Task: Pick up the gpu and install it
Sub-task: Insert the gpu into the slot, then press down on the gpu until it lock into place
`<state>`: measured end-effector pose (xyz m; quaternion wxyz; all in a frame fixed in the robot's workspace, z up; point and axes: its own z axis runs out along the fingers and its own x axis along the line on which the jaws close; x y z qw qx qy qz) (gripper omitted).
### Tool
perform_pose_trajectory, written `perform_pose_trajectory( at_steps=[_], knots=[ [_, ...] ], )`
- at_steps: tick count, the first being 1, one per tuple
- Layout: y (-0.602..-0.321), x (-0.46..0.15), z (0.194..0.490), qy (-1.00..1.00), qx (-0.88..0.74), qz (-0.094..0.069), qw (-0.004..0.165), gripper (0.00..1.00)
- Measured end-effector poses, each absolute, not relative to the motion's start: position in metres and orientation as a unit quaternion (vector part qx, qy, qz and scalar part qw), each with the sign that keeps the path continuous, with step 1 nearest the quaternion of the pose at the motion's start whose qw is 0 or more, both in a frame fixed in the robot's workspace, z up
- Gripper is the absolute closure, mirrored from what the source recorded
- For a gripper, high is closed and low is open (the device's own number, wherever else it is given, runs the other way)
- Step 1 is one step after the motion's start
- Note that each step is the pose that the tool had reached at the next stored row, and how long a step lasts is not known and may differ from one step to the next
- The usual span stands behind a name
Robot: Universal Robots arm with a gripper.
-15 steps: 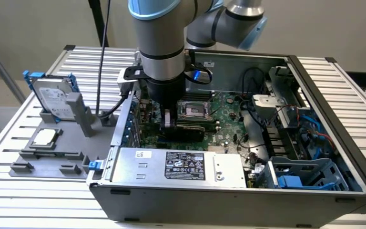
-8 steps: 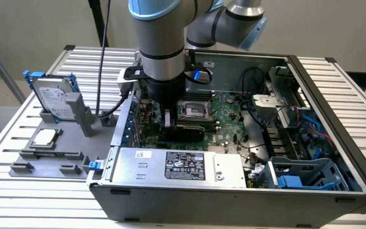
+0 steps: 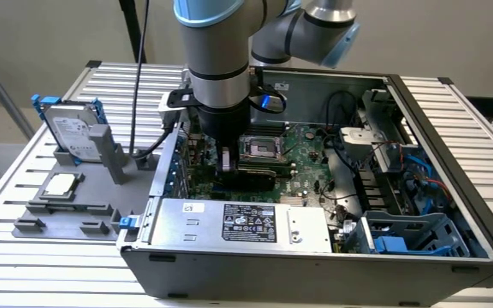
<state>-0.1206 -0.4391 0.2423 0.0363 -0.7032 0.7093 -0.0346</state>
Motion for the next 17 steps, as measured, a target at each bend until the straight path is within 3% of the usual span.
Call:
perform_pose_trajectory(
  at_steps=[8, 10, 17],
  knots=[
    [-0.439, -0.12, 0.241, 0.709, -0.703, -0.034, 0.037, 0.73],
    [-0.439, -0.12, 0.243, 0.709, -0.703, -0.035, 0.036, 0.67],
    [-0.439, -0.119, 0.27, 0.709, -0.703, -0.031, 0.032, 0.67]
  ],
)
